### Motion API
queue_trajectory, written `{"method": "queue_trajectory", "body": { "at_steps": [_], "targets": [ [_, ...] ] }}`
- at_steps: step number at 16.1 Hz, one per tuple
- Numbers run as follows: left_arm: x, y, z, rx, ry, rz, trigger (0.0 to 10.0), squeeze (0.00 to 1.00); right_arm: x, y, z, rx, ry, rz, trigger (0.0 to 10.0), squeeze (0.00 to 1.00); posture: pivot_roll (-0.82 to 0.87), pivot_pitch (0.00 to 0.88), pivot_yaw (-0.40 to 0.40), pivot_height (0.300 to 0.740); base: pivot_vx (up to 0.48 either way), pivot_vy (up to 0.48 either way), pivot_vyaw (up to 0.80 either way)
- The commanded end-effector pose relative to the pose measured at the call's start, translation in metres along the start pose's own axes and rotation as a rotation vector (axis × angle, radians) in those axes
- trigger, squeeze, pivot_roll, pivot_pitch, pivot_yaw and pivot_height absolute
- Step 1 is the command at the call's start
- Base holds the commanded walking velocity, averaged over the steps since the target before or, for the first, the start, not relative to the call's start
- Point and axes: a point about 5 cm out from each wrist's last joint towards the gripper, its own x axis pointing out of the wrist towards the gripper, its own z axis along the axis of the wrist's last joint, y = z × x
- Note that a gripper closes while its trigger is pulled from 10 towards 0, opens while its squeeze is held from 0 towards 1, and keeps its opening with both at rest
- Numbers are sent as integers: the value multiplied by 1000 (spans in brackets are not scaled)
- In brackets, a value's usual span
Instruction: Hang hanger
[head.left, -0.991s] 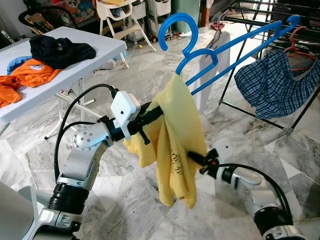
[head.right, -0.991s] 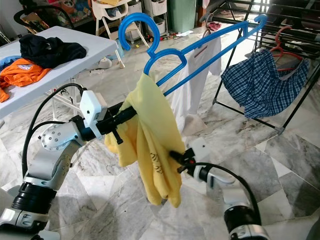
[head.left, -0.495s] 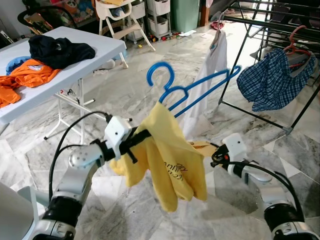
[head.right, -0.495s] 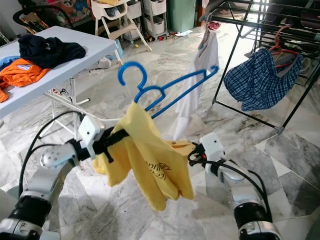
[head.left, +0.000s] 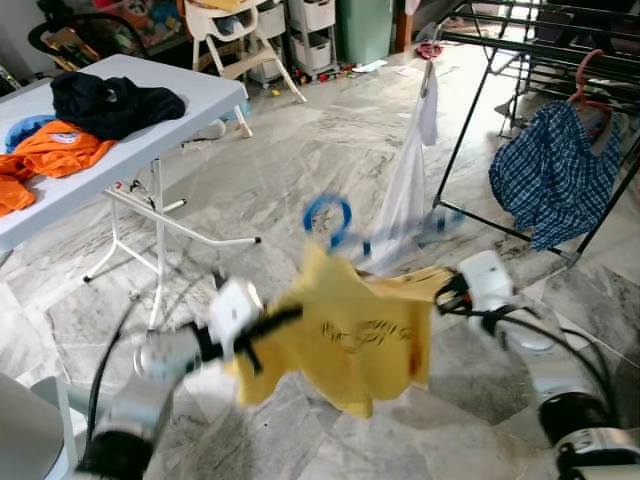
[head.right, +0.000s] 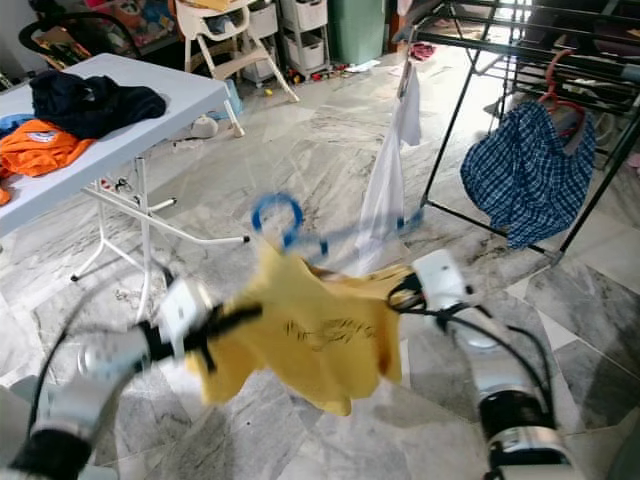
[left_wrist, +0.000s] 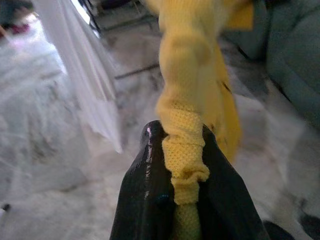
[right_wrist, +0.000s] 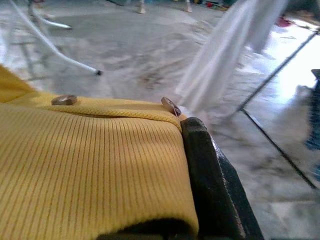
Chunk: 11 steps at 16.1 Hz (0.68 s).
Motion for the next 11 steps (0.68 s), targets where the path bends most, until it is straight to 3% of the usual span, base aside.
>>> {"method": "queue_trajectory", "body": {
  "at_steps": [1,5,11],
  "targets": [
    [-5,4,3,39,12,-5,0,0,2,-6,5,2,-16,-38,0,0,-147,41,113,740,0,0,0],
    [-10,-11,-9,24,67,-38,0,0,2,-10,7,-32,-27,-81,0,0,-139,47,114,740,0,0,0],
    [-13,-13,-21,-4,155,24,0,0,2,-27,18,-106,-45,-146,0,0,-139,51,111,740,0,0,0]
  ]
}}
